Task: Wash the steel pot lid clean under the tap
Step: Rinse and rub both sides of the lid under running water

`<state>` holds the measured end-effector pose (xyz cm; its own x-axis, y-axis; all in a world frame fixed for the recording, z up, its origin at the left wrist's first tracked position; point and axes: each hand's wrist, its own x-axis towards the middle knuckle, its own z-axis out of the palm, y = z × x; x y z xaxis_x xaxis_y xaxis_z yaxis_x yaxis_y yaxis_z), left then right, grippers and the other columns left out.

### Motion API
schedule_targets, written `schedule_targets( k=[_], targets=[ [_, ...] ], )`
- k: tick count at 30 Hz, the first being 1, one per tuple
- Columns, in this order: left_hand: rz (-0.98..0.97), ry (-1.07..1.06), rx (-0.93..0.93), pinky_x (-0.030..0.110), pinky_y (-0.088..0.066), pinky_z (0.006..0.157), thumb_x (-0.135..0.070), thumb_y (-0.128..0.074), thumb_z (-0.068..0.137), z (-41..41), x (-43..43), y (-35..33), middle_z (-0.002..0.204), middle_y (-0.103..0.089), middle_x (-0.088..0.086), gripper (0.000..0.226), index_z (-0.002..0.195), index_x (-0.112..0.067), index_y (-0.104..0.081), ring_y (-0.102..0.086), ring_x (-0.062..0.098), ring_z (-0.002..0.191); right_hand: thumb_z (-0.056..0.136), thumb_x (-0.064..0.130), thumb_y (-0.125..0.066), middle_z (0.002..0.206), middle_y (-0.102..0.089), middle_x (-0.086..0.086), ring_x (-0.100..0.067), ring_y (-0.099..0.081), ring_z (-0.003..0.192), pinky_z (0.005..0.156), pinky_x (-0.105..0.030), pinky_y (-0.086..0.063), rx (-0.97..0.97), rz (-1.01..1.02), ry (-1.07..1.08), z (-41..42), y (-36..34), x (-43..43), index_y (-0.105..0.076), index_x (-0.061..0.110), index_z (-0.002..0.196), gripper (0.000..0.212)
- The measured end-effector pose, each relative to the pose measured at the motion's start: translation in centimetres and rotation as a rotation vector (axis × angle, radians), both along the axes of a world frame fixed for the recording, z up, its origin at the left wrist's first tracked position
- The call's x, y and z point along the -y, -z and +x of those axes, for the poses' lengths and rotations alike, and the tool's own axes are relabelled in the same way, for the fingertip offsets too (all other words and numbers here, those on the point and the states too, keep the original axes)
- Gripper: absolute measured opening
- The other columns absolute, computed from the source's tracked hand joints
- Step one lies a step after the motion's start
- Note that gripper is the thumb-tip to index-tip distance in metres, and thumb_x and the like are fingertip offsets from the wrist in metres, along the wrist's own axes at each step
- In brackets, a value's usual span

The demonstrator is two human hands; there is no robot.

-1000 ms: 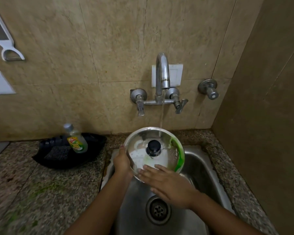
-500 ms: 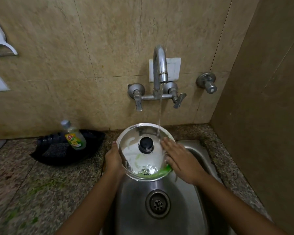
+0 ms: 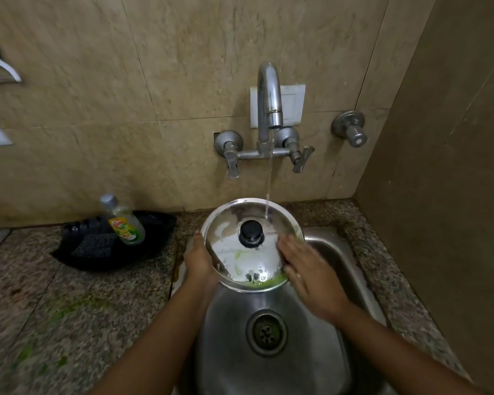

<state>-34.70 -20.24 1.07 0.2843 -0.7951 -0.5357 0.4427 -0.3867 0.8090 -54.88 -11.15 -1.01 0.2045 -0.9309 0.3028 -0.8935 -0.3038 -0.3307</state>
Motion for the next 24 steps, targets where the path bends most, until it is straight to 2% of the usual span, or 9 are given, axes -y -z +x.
schedule_targets(
  k=[2,4,7,11,13,16,19,22,24],
  targets=[
    [-0.025,-0.047,0.001,0.028,-0.053,0.057,-0.045,-0.044,0.096,-0.4,0.3,0.1,0.089,-0.068,0.012,0.046,0.109,-0.005,-0.063,-0.064,0.02,0.061,0.094,0.03,-0.038,0.156,-0.03,0.002,-0.012,-0.024,0.144,0.117,-0.03,-0.02,-0.174,-0.035,-0.185,1.4,0.7,-1.5,-0.031,0.02,0.148,0.055],
    [-0.047,-0.045,0.031,0.033,-0.053,0.072,-0.043,-0.043,0.098,-1.3,0.1,-0.1,0.095,-0.068,0.012,0.044,0.102,-0.006,-0.066,-0.064,0.023,0.073,0.095,0.03,-0.036,0.155,-0.033,0.003,-0.013,-0.026,0.143,0.116,-0.028,-0.019,-0.292,-0.044,-0.331,3.5,0.6,-0.8,-0.031,0.02,0.148,0.053],
    [-0.103,0.013,0.044,0.029,-0.051,0.068,-0.035,-0.039,0.101,-2.5,-0.9,-1.1,0.077,-0.064,0.005,0.039,0.076,-0.013,-0.06,-0.061,0.018,0.067,0.098,0.031,-0.033,0.152,-0.039,0.002,-0.013,-0.028,0.143,0.115,-0.028,-0.012,-0.277,-0.095,-0.325,5.7,-0.1,1.5,-0.037,0.02,0.144,0.047],
    [-0.083,-0.059,0.032,0.035,-0.052,0.08,-0.039,-0.042,0.099,-1.7,-0.6,-0.8,0.089,-0.066,0.009,0.04,0.095,-0.005,-0.063,-0.063,0.024,0.078,0.099,0.032,-0.035,0.157,-0.027,0.006,-0.012,-0.018,0.147,0.119,-0.032,-0.011,-0.345,-0.121,-0.386,2.4,1.5,0.4,-0.027,0.026,0.149,0.051],
    [-0.065,-0.123,-0.004,0.043,-0.053,0.089,-0.041,-0.043,0.098,-1.1,-0.3,-0.4,0.106,-0.068,0.014,0.044,0.112,-0.003,-0.062,-0.065,0.03,0.093,0.098,0.03,-0.038,0.157,-0.026,0.006,-0.011,-0.018,0.147,0.119,-0.035,-0.017,-0.143,-0.151,-0.218,0.5,2.8,-0.6,-0.027,0.026,0.149,0.053],
    [-0.025,-0.177,-0.06,0.041,-0.052,0.088,-0.041,-0.042,0.098,-1.7,-1.3,-0.4,0.105,-0.067,0.011,0.04,0.107,-0.007,-0.061,-0.064,0.027,0.09,0.099,0.03,-0.044,0.15,-0.03,0.009,-0.003,-0.023,0.14,0.107,-0.023,-0.029,0.657,-0.048,0.328,2.0,2.5,-1.0,-0.031,0.023,0.147,0.05],
    [-0.015,-0.128,-0.069,0.04,-0.054,0.084,-0.046,-0.045,0.096,-3.1,-2.5,-0.4,0.101,-0.069,0.013,0.041,0.099,-0.01,-0.066,-0.065,0.028,0.084,0.099,0.02,-0.045,0.12,-0.056,0.0,-0.021,-0.053,0.119,0.091,-0.029,-0.042,1.279,0.066,0.57,4.3,1.4,1.3,-0.049,0.013,0.13,0.031],
    [-0.034,-0.046,0.016,0.042,-0.055,0.086,-0.051,-0.048,0.093,-2.7,-2.9,-0.2,0.102,-0.072,0.014,0.043,0.095,-0.013,-0.068,-0.068,0.027,0.084,0.1,0.012,-0.041,0.107,-0.064,-0.014,-0.026,-0.059,0.1,0.082,-0.03,-0.044,1.402,-0.01,0.757,3.9,0.3,3.9,-0.059,0.002,0.116,0.026],
    [-0.024,0.085,-0.023,0.051,-0.054,0.089,-0.067,-0.045,0.085,-1.6,-2.0,0.2,0.108,-0.072,0.014,0.059,0.104,-0.016,-0.069,-0.068,0.031,0.095,0.1,0.015,-0.042,0.104,-0.066,-0.011,-0.023,-0.061,0.096,0.08,-0.031,-0.048,1.393,0.01,0.754,2.2,-0.4,5.4,-0.063,0.007,0.109,0.025]
  ],
)
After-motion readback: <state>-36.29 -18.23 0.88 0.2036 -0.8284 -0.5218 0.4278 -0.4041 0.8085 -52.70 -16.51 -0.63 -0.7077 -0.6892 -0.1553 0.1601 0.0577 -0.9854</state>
